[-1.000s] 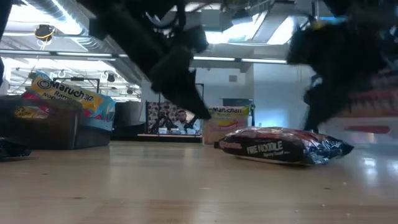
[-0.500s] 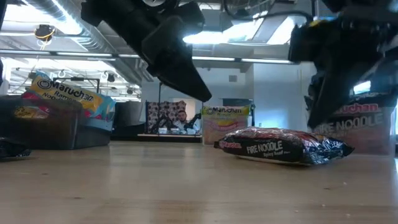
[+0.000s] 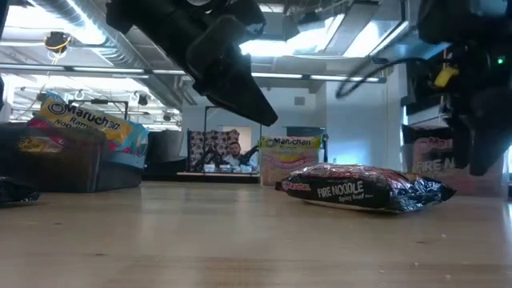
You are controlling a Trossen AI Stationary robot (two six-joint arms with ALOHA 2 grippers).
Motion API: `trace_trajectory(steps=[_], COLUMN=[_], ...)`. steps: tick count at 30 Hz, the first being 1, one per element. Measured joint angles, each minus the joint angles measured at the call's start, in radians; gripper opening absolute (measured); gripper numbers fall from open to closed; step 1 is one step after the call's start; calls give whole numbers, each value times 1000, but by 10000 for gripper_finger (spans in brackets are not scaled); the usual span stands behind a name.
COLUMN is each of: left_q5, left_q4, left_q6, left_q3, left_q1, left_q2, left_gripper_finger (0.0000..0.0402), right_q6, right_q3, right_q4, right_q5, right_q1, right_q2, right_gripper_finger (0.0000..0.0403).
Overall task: Sort Maruchan noodles
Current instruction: Put the right black noodle pack into the bottom transparent bin
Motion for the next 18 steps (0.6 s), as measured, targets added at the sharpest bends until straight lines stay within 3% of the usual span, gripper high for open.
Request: trace_trajectory(steps=[6,9,14,18], left_q5=[-3,-3,-3,12], left_q4=[7,7,7,11], left_q6=[1,1,1,-5], left_q3=[0,0,0,0], left_q1=[3,3,3,3], left_q2=[0,0,0,1], left_gripper_finger=[128,128,128,128], right_q6=[0,0,-19,-40], right_q3=[0,0,41,75], right_q4=[-168,-172,-158,-9], right_q5=[230,277,195,22], right_q1=[-13,-50,-59,-59], right_q2=[0,0,-1,-2], right_gripper_finger=[282,282,282,282])
